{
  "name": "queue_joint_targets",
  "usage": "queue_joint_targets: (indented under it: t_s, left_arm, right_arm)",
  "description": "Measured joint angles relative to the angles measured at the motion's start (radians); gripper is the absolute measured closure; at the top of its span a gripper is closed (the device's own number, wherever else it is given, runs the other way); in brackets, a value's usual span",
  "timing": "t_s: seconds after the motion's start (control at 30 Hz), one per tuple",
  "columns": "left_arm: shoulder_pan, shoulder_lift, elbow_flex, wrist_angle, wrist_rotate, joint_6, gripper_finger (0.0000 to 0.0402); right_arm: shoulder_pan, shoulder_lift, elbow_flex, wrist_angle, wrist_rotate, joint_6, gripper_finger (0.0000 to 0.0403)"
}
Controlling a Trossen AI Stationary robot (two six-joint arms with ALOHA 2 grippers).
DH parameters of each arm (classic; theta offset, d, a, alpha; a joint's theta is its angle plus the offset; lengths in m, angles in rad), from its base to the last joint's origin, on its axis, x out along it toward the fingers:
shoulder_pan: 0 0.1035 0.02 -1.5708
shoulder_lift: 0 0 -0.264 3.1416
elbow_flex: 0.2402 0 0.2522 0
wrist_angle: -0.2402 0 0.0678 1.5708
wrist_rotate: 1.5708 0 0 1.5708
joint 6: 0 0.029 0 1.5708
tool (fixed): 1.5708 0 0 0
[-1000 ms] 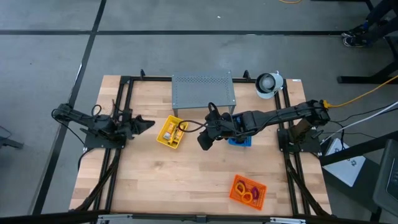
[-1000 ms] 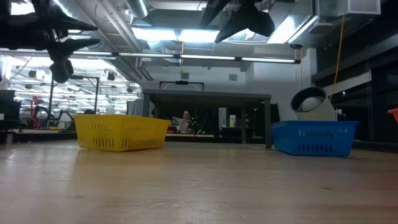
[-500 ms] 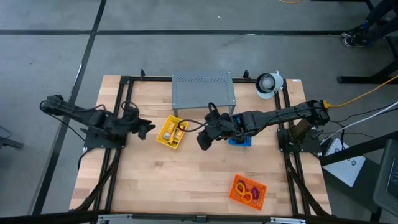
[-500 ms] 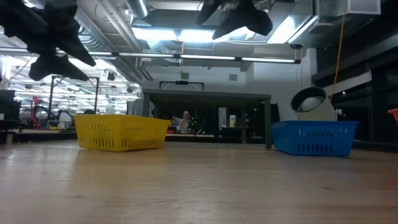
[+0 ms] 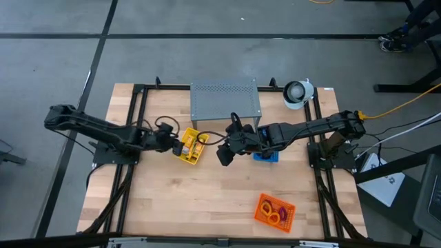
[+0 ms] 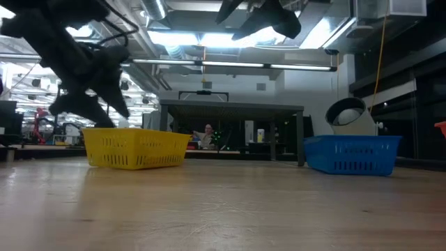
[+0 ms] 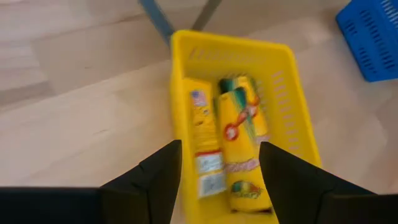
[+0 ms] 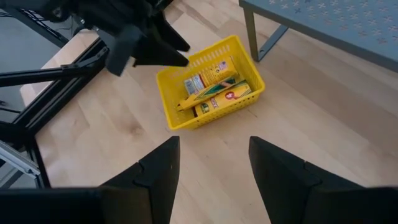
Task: Pick & Place Office Desk Supplies
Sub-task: Put the yellow bin with the box of crayons on the shelf
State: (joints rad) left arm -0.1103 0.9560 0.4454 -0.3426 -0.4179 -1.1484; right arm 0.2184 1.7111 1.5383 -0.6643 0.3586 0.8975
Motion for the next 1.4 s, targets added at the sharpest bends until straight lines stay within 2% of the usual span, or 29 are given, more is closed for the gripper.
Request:
queue_joint_targets:
  t_s: [0.07,0.3,0.5,0.63,0.9,0.97,1.23,1.4]
  left_arm:
    - [0.013,0.044,0.001,0.04,0.017,0.001,0.0189]
    - [0.04,0.162,0.0,0.03,0.081,0.0,0.0189]
    - [0.041,0.204,0.0,0.028,0.089,0.005,0.0193]
    - [0.041,0.205,0.0,0.033,0.089,0.023,0.0232]
    - [0.041,0.182,0.0,0.04,0.047,0.034,0.0369]
    - [0.041,0.176,0.0,0.037,0.049,0.033,0.0392]
    - [0.026,0.109,0.0,0.091,0.12,0.002,0.0396]
    - [-0.028,0.008,0.0,0.115,0.07,-0.085,0.0397]
  right_arm:
    - [0.0,0.0,0.0,0.0,0.0,-0.007,0.0209]
    - [0.004,0.0,0.0,-0.001,-0.008,-0.021,0.0209]
    - [0.004,0.0,0.0,-0.001,-0.008,-0.045,0.0209]
    - [0.004,0.0,0.0,-0.001,-0.008,-0.051,0.0209]
    - [0.004,0.0,-0.001,0.0,-0.008,-0.072,0.0209]
    - [0.004,0.0,-0.004,-0.002,-0.008,-0.073,0.0209]
    - [0.004,0.0,-0.004,-0.002,-0.009,-0.072,0.0209]
    - [0.012,0.0,-0.004,-0.001,-0.008,-0.071,0.0209]
